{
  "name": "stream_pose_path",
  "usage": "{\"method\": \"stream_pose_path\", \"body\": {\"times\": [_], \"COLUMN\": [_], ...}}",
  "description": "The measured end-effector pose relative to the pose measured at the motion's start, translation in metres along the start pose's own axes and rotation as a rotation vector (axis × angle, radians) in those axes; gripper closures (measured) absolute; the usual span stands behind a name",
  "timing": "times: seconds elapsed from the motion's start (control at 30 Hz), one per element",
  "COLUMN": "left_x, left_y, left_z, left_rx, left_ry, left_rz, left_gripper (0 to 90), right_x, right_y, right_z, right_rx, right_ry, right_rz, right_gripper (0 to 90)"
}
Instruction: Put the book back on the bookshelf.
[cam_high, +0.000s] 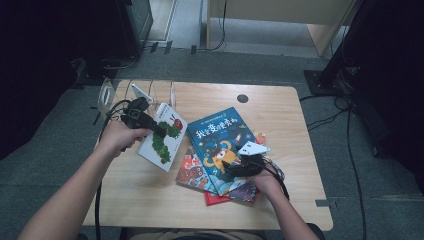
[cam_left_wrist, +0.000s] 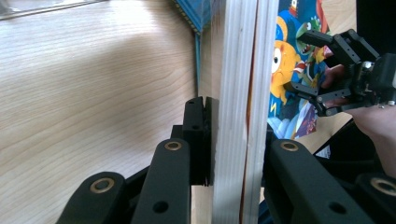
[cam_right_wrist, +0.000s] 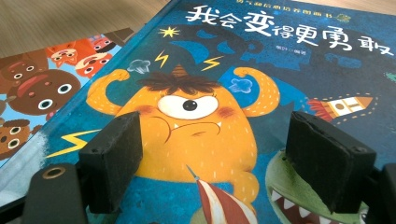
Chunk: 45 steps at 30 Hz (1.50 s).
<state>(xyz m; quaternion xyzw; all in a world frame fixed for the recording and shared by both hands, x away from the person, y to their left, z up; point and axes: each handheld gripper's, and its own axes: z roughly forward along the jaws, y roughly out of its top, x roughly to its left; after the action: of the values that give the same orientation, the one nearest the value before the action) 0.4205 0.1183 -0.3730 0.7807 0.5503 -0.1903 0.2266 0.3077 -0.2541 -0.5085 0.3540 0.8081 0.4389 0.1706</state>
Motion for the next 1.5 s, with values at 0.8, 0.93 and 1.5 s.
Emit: {"method": "stream_pose_path", "body": {"times": [0.8, 0.93, 1.5], "left_x": [0.023, 0.028, 0.017], "left_y": [-0.008, -0.003, 0.024], "left_z": [-0.018, -0.020, -0.016], "left_rx": [-0.020, -0.025, 0.012], "left_ry": [0.078, 0.073, 0.168], "left_rz": [-0.080, -0.105, -0.139], "left_gripper": [76.7, 76.8, 77.0], "right_x": [-0.001, -0.001, -0.001], "right_y": [0.003, 0.003, 0.003], "right_z": [0.003, 0.003, 0.003], "right_rx": [0.014, 0.016, 0.017], "right_ry": [-0.002, -0.002, -0.002], "right_rz": [-0.003, -0.005, -0.005], "right_gripper": [15.8, 15.8, 15.8]}}
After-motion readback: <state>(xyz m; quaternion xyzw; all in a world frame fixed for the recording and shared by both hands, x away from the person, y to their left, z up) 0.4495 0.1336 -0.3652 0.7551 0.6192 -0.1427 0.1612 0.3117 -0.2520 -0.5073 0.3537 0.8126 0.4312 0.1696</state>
